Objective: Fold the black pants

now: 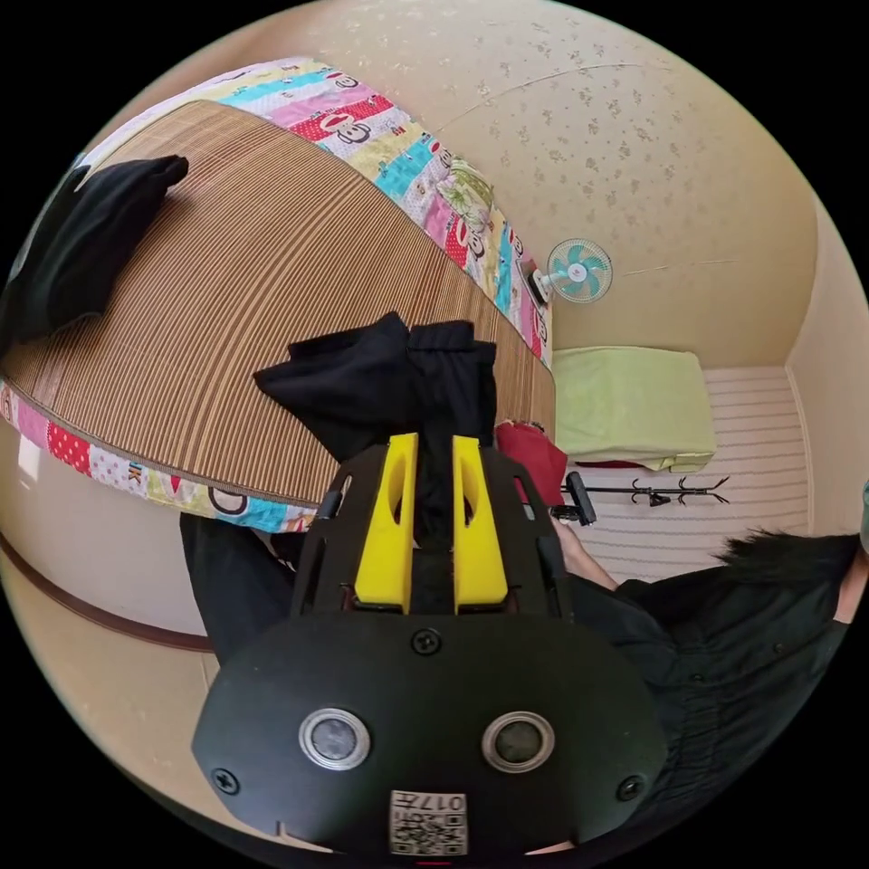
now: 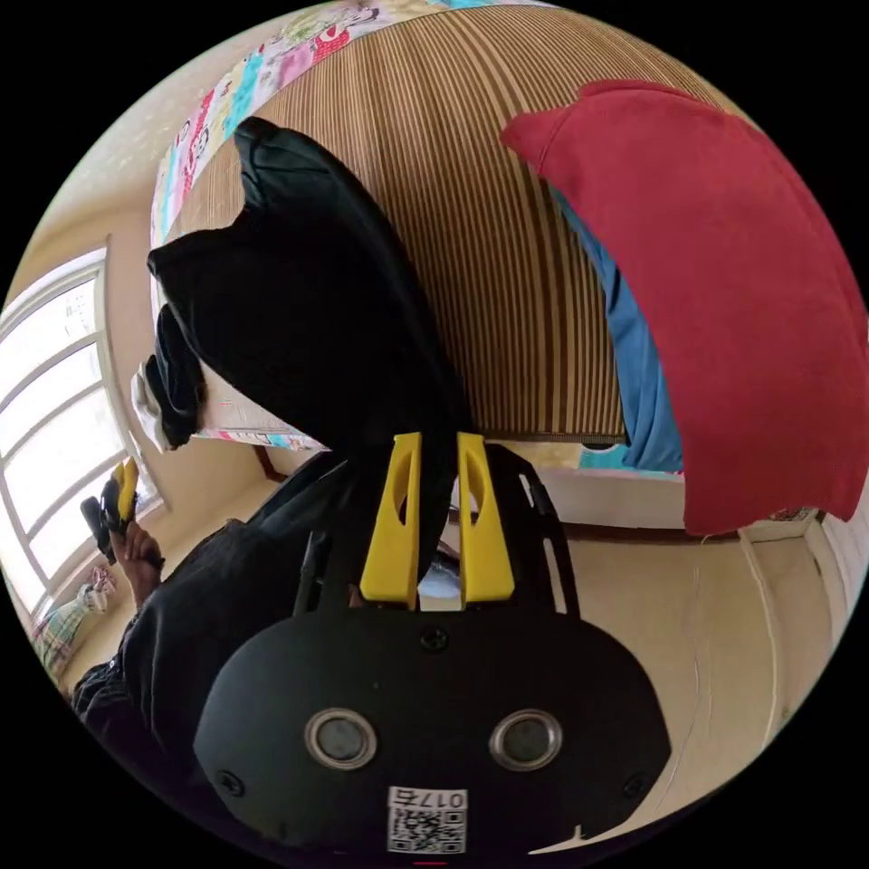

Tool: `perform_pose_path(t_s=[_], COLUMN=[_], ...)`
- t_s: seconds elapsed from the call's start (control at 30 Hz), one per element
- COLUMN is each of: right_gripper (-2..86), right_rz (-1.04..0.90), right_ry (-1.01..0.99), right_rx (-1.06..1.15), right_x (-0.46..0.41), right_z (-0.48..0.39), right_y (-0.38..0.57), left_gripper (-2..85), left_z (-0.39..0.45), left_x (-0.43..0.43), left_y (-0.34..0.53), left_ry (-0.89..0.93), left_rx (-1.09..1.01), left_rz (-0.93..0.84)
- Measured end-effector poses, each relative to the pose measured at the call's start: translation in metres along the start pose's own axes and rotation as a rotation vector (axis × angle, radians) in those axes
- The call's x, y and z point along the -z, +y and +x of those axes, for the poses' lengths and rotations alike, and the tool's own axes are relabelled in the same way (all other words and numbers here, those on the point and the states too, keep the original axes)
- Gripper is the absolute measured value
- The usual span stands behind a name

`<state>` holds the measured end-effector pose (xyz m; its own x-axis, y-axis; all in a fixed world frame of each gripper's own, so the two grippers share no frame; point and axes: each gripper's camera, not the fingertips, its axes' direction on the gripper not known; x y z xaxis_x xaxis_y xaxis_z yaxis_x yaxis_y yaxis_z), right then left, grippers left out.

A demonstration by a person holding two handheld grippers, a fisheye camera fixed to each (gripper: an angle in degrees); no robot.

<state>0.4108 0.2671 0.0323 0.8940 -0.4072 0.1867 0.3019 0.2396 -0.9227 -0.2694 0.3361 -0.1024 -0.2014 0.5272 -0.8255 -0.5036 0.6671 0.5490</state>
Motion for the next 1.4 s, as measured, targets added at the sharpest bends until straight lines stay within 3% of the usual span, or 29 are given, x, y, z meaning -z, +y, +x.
perform_pose_path(t_s=[0.13,0.23,0.33,0.47,0.57,0.63,0.7,0.77,0.83,0.97,1.1,1.23,1.4], right_gripper=[13.2,13.9,14.1,14.1,12.8,9.0,5.5,4.6,3.8,3.1,2.6,2.5,2.5], right_rz=[0.189,0.234,0.224,0.229,0.13,0.174,0.084,0.165,0.332,0.563,0.823,1.133,1.36], right_ry=[-0.064,-0.045,0.005,0.074,0.068,0.107,0.023,-0.019,-0.179,-0.309,-0.477,-0.5,-0.588], right_rx=[0.154,0.147,0.141,0.105,0.073,0.082,0.131,0.154,0.201,0.346,0.58,0.881,1.094], right_x=[0.025,0.024,0.011,-0.005,-0.036,-0.047,-0.057,-0.043,0.002,0.086,0.186,0.265,0.322], right_z=[-0.031,-0.039,-0.04,-0.031,-0.015,-0.011,-0.009,-0.007,-0.008,-0.033,-0.07,-0.124,-0.165], right_y=[-0.035,-0.088,-0.141,-0.181,-0.195,-0.18,-0.168,-0.136,-0.072,0.048,0.175,0.282,0.367], left_gripper=[10.1,12.1,14.2,15.3,15.8,11.1,4.3,3.9,3.7,3.3,3.3,3.3,3.2], left_z=[-0.006,-0.007,-0.004,0.002,-0.015,-0.035,-0.04,-0.031,0.0,0.069,0.164,0.242,0.312], left_x=[-0.017,-0.051,-0.101,-0.163,-0.217,-0.255,-0.27,-0.259,-0.212,-0.102,0.057,0.18,0.284], left_y=[0.009,0.004,-0.013,-0.042,-0.061,-0.065,-0.059,-0.048,-0.033,-0.005,0.048,0.096,0.159], left_ry=[0.036,0.105,0.059,-0.021,-0.087,-0.023,0.056,0.091,0.071,0.011,-0.123,-0.082,-0.027], left_rx=[0.033,0.038,0.021,-0.006,0.106,0.233,0.29,0.291,0.188,-0.062,-0.331,-0.547,-0.764], left_rz=[-0.051,-0.139,-0.239,-0.244,-0.218,-0.226,-0.238,-0.195,-0.12,-0.016,0.292,0.573,0.93])
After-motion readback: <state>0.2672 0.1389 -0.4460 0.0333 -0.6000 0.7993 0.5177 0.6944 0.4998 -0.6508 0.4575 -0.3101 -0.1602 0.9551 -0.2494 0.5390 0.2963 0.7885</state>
